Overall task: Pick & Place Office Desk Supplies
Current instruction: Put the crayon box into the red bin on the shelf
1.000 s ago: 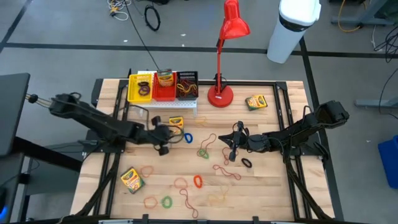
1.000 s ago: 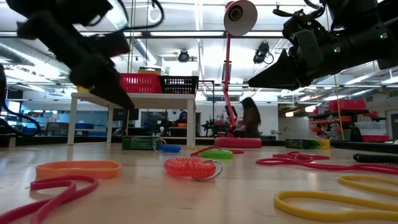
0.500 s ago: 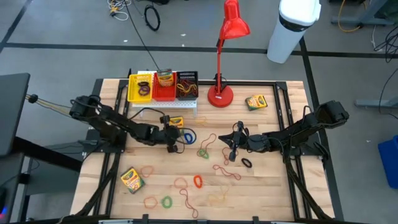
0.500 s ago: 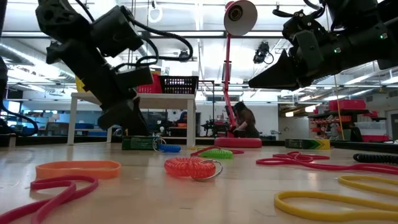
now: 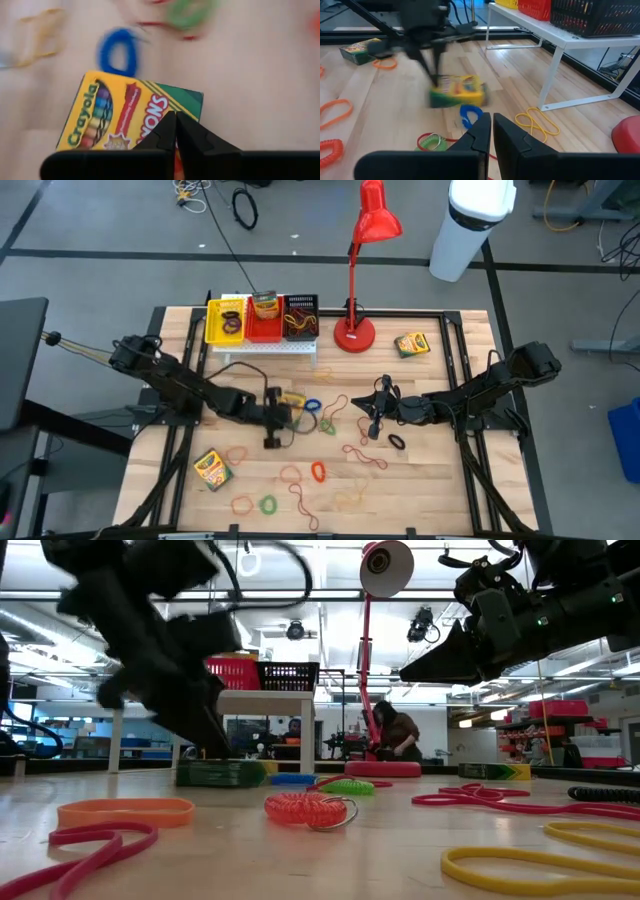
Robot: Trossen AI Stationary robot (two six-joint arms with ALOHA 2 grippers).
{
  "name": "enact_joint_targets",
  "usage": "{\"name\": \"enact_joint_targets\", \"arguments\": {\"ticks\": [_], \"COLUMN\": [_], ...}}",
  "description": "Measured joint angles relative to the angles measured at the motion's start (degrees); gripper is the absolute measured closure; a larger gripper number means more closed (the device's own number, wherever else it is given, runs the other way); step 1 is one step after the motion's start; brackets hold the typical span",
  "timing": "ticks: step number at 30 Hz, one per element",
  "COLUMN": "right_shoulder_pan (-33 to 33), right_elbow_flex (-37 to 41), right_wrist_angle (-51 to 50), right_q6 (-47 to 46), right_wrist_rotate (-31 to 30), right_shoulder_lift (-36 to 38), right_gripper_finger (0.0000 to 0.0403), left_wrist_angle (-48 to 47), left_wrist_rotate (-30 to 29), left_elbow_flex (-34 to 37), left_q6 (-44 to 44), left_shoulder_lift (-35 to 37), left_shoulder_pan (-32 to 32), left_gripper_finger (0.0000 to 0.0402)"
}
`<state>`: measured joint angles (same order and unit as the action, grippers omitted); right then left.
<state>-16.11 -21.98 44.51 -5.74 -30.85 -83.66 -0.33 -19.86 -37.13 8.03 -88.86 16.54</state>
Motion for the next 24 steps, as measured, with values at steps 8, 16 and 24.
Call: {"name": "enact_joint_targets", "arguments": {"ticks": [8,16,24], "right_shoulder_pan": [0.0,0.01,0.01], "right_elbow_flex": [0.0,-0.02,-1.93], "right_wrist_angle": [0.0,-1.06,-0.83], "right_q6": [0.0,-3.35,-4.52], "right_wrist_rotate": [0.0,4.15,4.54], "right_shoulder_lift": [0.0,-0.13,-2.78], "right_gripper_finger": [0.0372,0.0372,0.0372], "left_wrist_angle": [-9.26,-15.99,-23.18], "left_wrist_rotate": [-2.54,-0.21,-7.77], "left_elbow_flex": [-9.07,-9.46,-9.45], "left_q6": [2.91,4.87,14.08], "left_shoulder_lift": [0.0,0.0,0.0], "left_shoulder_pan": [2.39,1.93,7.95], "left_gripper_finger": [0.0373,0.0299,0.0227]}}
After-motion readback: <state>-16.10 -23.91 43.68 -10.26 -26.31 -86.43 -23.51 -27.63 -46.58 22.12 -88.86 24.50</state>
